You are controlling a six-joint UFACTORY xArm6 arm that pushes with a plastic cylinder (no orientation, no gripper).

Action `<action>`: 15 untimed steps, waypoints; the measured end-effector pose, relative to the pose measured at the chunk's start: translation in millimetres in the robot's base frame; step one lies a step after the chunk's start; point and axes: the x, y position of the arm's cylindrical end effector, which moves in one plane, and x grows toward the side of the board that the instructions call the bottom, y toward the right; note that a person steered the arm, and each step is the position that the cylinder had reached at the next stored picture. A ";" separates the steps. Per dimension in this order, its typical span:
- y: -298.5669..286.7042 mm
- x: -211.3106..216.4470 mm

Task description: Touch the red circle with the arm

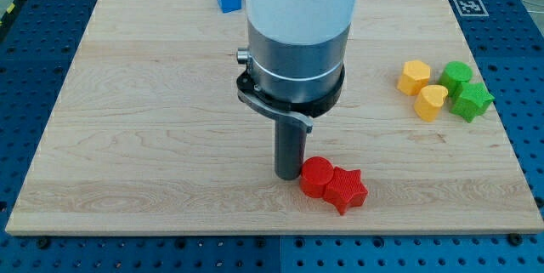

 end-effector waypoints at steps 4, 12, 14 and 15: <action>-14.6 -16.7; -35.9 -77.5; -91.3 -96.7; -126.7 -116.4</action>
